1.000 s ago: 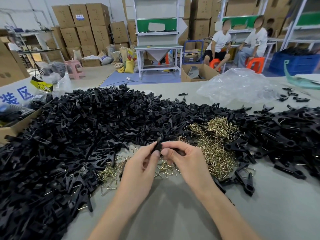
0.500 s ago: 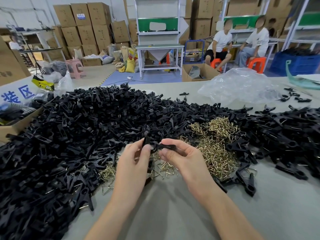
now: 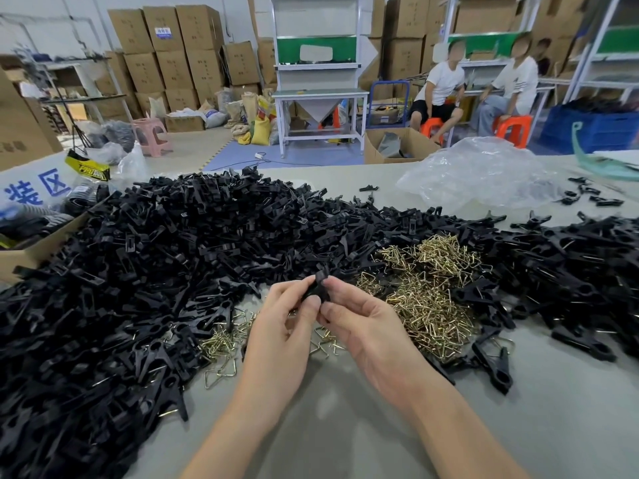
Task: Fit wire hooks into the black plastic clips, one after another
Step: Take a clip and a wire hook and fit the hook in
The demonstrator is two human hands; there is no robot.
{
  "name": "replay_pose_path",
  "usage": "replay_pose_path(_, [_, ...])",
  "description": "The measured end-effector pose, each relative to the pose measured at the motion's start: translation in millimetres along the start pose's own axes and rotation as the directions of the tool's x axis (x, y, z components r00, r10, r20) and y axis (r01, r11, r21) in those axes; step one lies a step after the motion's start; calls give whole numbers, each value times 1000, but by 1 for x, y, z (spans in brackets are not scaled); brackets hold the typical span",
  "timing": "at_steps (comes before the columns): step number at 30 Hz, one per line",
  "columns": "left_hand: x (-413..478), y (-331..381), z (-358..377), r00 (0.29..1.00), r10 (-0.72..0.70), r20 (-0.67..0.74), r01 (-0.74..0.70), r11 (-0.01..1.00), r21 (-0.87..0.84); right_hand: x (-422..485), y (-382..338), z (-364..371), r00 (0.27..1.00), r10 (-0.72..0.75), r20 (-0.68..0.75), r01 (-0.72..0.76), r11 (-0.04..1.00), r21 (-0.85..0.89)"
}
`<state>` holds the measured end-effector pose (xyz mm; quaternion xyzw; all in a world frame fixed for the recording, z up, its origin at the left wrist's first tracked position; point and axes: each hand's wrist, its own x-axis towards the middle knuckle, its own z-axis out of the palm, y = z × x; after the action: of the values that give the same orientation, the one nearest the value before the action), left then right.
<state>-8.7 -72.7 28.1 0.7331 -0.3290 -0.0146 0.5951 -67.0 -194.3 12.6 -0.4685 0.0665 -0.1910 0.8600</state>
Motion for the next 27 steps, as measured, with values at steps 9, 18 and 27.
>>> replay_pose_path(9, [2,-1,-1,998,-49,-41,44,993,-113,-1,-4,-1,1000,-20,0,20,990,-142])
replay_pose_path(18, [2,-3,-2,998,-68,-17,64,984,-168,-1,-5,0,998,-59,-8,57,982,-178])
replay_pose_path(27, [2,-3,-1,999,-47,-21,45,995,-90,0,-1,-3,994,-107,-10,101,962,-254])
